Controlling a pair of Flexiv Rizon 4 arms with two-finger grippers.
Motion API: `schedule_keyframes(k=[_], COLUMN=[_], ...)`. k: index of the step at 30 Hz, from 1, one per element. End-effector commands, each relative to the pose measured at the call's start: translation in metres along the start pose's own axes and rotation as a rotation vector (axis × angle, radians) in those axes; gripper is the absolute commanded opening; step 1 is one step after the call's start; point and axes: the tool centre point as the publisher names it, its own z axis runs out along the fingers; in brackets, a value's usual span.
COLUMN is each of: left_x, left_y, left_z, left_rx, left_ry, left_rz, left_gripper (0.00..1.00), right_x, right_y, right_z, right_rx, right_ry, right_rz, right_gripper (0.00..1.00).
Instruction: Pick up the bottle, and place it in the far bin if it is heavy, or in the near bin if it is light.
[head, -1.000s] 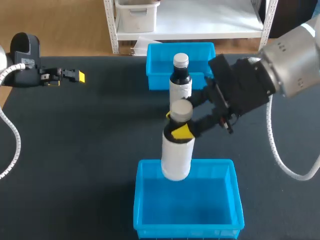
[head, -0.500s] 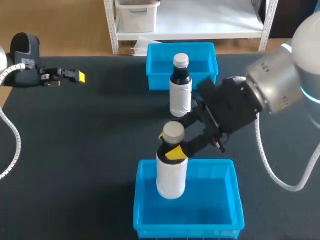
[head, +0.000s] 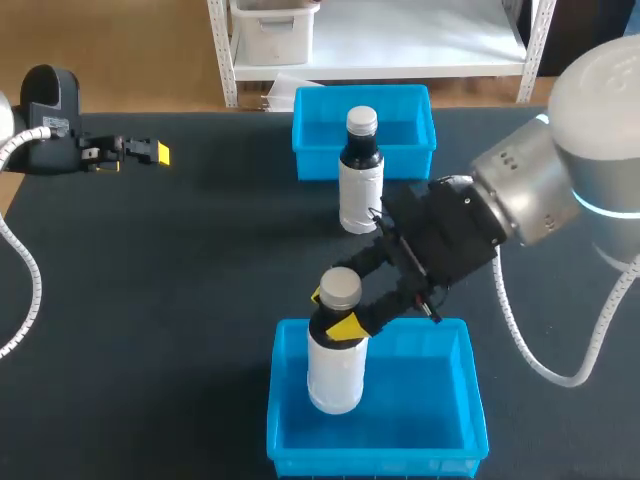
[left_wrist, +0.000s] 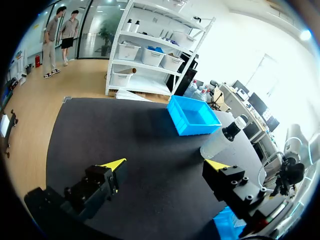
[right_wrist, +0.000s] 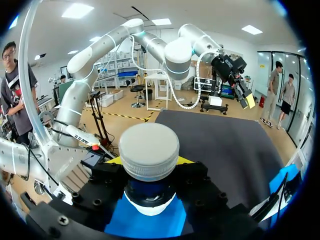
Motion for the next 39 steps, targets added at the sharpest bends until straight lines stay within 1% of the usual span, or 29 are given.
schedule_keyframes(k=[1,10,19,20,21,22,23,24,25,26,27,28,39], left_x=[0.000,0.000,0.000,0.000,0.000,0.000,0.000,0.000,0.000,0.000,0.000,0.000,0.000], left_y=[0.000,0.000,0.000,0.000,0.000,0.000,0.000,0.000,0.000,0.000,0.000,0.000,0.000], left_z=[0.000,0.000,0.000,0.000,0.000,0.000,0.000,0.000,0.000,0.000,0.000,0.000,0.000], left_rx=[0.000,0.000,0.000,0.000,0.000,0.000,0.000,0.000,0.000,0.000,0.000,0.000,0.000], left_ry=[0.000,0.000,0.000,0.000,0.000,0.000,0.000,0.000,0.000,0.000,0.000,0.000,0.000], left_rz=[0.000,0.000,0.000,0.000,0.000,0.000,0.000,0.000,0.000,0.000,0.000,0.000,0.000], left_gripper=[1.00,1.00,1.00,1.00,1.00,1.00,1.00,1.00,1.00,1.00,1.00,1.00,1.00], right_x=[0.004,0.013,0.016,0.016,0.017,0.017,0.017,0.017,0.017,0.017,0.017,0.017,0.018], right_y=[-0.005,-0.009,-0.012,-0.012,-0.012,-0.012,-0.012,-0.012,-0.012,-0.012,-0.012,-0.012,-0.014], right_z=[0.005,0.010,0.011,0.012,0.012,0.012,0.013,0.013,0.013,0.013,0.013,0.013,0.008], right_rx=[-0.011,-0.016,-0.019,-0.020,-0.022,-0.024,-0.026,-0.027,-0.028,-0.028,-0.029,-0.030,-0.023], right_ry=[-0.009,0.013,0.026,0.028,0.029,0.030,0.032,0.032,0.033,0.033,0.034,0.035,0.041], right_rz=[-0.005,0.007,0.016,0.017,0.018,0.019,0.020,0.020,0.020,0.020,0.021,0.021,0.032], right_gripper=[0.00,0.00,0.00,0.02,0.10,0.16,0.27,0.40,0.42,0.49,0.80,1.00,1.00])
